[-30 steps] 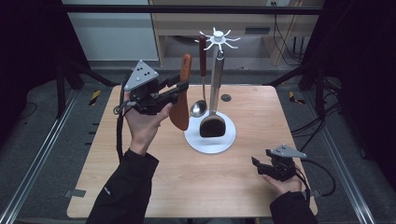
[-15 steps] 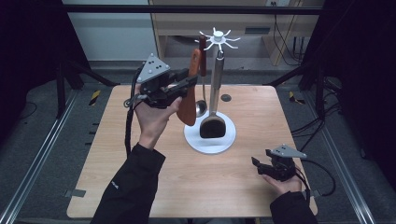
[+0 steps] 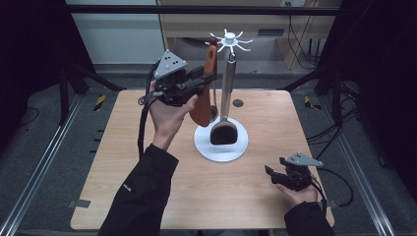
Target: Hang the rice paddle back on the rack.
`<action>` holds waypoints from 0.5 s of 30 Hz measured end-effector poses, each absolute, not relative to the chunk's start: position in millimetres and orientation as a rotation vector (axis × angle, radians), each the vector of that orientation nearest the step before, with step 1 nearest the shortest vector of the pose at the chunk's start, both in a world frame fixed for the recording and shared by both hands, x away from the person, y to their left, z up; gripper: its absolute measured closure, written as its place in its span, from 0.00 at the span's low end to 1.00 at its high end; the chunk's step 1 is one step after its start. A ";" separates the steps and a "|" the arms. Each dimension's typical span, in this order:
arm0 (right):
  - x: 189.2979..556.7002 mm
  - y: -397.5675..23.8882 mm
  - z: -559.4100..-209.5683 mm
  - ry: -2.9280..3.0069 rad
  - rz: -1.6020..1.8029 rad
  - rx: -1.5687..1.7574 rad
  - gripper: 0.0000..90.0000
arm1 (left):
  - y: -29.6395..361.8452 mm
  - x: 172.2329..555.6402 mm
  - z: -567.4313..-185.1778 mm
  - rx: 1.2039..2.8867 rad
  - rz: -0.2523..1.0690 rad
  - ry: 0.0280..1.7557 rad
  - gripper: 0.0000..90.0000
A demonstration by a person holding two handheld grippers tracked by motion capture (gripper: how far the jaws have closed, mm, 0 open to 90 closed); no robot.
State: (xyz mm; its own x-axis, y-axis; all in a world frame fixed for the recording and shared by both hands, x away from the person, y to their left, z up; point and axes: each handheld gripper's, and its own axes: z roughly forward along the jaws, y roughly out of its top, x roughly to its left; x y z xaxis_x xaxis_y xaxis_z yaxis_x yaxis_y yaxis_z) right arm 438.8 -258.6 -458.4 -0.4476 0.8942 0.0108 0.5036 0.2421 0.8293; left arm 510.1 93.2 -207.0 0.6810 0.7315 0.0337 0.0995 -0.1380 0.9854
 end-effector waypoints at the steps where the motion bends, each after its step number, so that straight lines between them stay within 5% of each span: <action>1: 438.8 -258.6 -458.4 2.049 1.100 1.271 0.38 | 92.1 510.8 -206.5 1.644 0.631 0.688 0.73; 15: 438.4 -259.2 -458.1 2.048 1.102 1.274 0.38 | 82.8 520.2 -205.5 1.663 0.650 0.708 0.73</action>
